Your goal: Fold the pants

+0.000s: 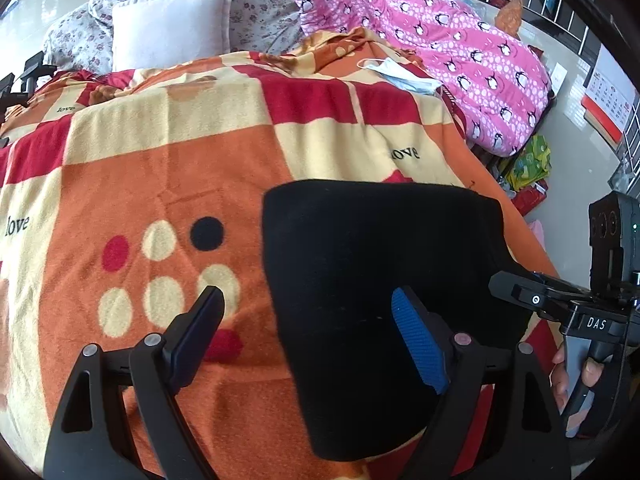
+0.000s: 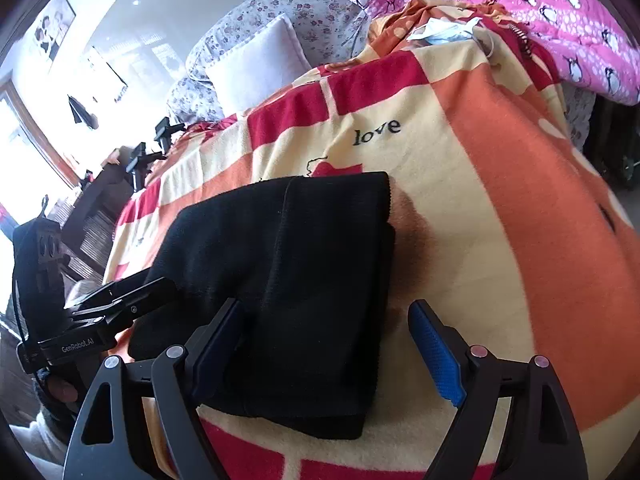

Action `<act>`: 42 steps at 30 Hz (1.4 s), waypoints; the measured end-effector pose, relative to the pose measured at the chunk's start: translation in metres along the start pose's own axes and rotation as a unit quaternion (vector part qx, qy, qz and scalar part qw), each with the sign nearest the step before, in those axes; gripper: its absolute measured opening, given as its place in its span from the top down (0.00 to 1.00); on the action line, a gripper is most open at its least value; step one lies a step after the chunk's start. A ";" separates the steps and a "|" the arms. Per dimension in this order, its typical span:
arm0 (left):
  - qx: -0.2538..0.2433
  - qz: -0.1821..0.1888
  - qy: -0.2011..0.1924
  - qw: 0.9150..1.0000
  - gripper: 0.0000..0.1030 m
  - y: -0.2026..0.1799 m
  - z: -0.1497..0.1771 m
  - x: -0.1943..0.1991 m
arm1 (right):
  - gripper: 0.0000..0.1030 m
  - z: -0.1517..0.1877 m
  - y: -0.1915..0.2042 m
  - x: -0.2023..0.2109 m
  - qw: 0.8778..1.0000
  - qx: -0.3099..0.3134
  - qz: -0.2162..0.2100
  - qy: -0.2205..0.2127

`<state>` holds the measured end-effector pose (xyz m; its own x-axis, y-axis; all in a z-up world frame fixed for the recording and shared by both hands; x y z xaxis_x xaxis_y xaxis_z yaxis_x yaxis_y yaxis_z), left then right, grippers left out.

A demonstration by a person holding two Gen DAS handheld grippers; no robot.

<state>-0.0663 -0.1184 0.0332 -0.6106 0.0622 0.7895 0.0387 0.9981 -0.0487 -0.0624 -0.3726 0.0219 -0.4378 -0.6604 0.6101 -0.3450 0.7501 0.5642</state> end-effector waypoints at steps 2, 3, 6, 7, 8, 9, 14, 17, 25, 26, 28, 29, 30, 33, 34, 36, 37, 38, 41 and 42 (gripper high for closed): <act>0.005 0.011 0.007 1.000 0.16 0.002 0.000 -0.004 | 0.18 0.000 -0.002 -0.005 1.000 -0.006 -0.022 0.004; 0.007 0.019 0.012 1.000 0.15 0.001 0.000 -0.007 | 0.17 0.000 -0.002 -0.009 0.999 -0.008 -0.034 0.006; 0.015 0.057 0.032 0.998 0.15 -0.003 0.004 -0.019 | 0.13 -0.001 0.000 -0.015 0.999 -0.001 -0.045 -0.003; 0.023 0.068 0.042 0.997 0.15 -0.004 0.005 -0.024 | 0.16 -0.001 0.001 -0.017 0.999 -0.001 -0.045 -0.004; 0.033 0.076 0.048 0.995 0.17 -0.003 0.005 -0.026 | 0.20 0.000 0.003 -0.018 0.999 0.003 -0.039 -0.007; 0.042 0.090 0.049 0.994 0.33 -0.002 0.005 -0.026 | 0.30 0.000 0.006 -0.018 1.000 0.012 -0.025 -0.008; 0.023 0.104 0.032 0.994 0.56 -0.006 -0.008 -0.005 | 0.51 -0.012 0.025 -0.002 0.999 0.037 -0.030 -0.024; 0.029 0.112 0.010 0.993 0.57 0.007 -0.027 0.011 | 0.52 -0.031 0.043 0.002 0.997 0.060 -0.035 -0.037; 0.060 0.038 -0.002 0.997 0.55 0.063 -0.061 -0.008 | 0.49 -0.082 0.080 -0.059 0.993 0.096 -0.050 -0.035; 0.064 0.022 0.010 0.998 0.55 0.069 -0.060 -0.020 | 0.49 -0.086 0.079 -0.078 0.994 0.096 -0.044 -0.026; 0.071 -0.001 0.040 0.997 0.51 0.080 -0.053 -0.045 | 0.49 -0.086 0.074 -0.113 0.994 0.105 -0.002 0.016; 0.079 0.000 0.043 0.996 0.42 0.085 -0.050 -0.051 | 0.49 -0.083 0.071 -0.123 0.993 0.111 0.020 0.032; 0.087 0.002 0.039 0.995 0.33 0.091 -0.047 -0.052 | 0.46 -0.079 0.067 -0.124 0.993 0.112 0.014 0.036; 0.084 -0.006 0.029 0.996 0.30 0.093 -0.045 -0.044 | 0.46 -0.078 0.065 -0.101 0.994 0.105 0.017 0.023; 0.080 -0.013 0.024 0.996 0.30 0.092 -0.046 -0.041 | 0.45 -0.079 0.069 -0.090 0.993 0.112 0.025 0.012; 0.068 -0.036 0.011 0.997 0.30 0.090 -0.048 -0.034 | 0.44 -0.083 0.081 -0.075 0.992 0.124 0.015 -0.007; 0.063 -0.046 0.005 0.997 0.30 0.088 -0.048 -0.032 | 0.44 -0.083 0.088 -0.072 0.991 0.133 0.007 -0.010; 0.061 -0.051 0.005 0.997 0.30 0.087 -0.050 -0.033 | 0.46 -0.083 0.100 -0.074 0.988 0.156 0.002 -0.005; 0.054 -0.069 0.002 0.996 0.27 0.085 -0.049 -0.040 | 0.53 -0.071 0.114 -0.099 0.980 0.196 0.016 0.036; 0.053 -0.077 -0.004 0.996 0.24 0.084 -0.047 -0.040 | 0.58 -0.065 0.113 -0.110 0.978 0.200 0.030 0.052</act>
<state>-0.0008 -0.0367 0.0261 -0.6087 -0.0912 0.7881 -0.1393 0.9902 0.0070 0.0007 -0.2175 0.0546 -0.3882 -0.5989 0.7005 -0.6269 0.7287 0.2756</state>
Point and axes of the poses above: each gripper's, at about its wrist camera, not at the fingertips, and x roughly against the way its jaws point, y to its left, z to its underside, the point moved 1 cm from there along -x, roughly the way its jaws point, and after that the axes turned 11 degrees about -z, right-handed, at the moved point
